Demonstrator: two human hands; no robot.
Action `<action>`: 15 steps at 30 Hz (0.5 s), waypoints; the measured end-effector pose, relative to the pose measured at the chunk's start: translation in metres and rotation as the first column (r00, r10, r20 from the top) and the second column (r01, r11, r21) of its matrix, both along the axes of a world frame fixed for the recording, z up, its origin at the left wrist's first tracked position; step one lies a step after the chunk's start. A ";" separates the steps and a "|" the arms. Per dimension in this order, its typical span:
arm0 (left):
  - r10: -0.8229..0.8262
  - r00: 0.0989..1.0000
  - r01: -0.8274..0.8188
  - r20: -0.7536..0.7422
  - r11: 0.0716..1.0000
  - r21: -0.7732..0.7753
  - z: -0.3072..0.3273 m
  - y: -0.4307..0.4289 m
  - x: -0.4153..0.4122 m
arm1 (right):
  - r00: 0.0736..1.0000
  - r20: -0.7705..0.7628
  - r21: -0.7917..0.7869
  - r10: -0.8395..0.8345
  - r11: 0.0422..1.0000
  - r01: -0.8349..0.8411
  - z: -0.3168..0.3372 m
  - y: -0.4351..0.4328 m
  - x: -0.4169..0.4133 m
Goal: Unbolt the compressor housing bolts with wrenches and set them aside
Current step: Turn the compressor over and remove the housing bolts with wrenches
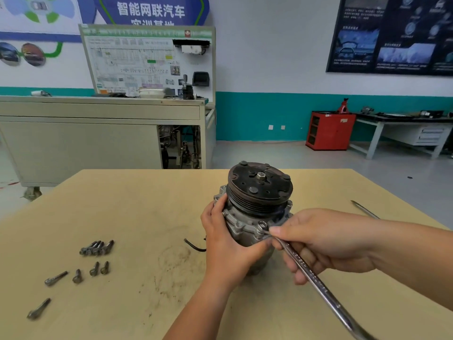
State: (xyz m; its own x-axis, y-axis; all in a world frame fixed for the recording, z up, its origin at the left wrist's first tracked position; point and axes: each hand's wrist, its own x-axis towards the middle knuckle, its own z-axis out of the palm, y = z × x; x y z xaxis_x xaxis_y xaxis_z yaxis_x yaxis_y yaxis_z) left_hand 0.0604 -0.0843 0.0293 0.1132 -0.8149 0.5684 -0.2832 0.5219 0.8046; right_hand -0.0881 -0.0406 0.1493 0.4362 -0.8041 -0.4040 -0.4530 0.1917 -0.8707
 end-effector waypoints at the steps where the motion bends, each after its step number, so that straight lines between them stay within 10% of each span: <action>1: -0.002 1.000 0.002 -0.003 1.000 0.003 0.000 0.000 0.000 | 1.000 -0.014 0.004 0.018 1.000 -0.018 0.000 0.000 0.000; 11: 0.016 0.999 -0.016 0.033 1.000 0.009 0.003 0.002 0.000 | 0.916 -0.375 -0.091 0.141 0.978 -0.187 0.025 -0.019 -0.010; 15: -0.002 1.000 0.002 0.012 1.000 0.020 0.004 0.002 0.000 | 0.781 -0.625 -0.422 -0.022 0.851 -0.314 0.023 -0.035 -0.017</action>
State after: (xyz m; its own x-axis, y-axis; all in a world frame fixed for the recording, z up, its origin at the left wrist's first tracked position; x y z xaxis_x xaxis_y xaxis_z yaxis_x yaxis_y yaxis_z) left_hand 0.0605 -0.0818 0.0331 0.1047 -0.8265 0.5532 -0.2920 0.5062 0.8115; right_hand -0.1050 -0.0758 0.1727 0.3746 -0.9056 -0.1989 -0.8843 -0.2844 -0.3703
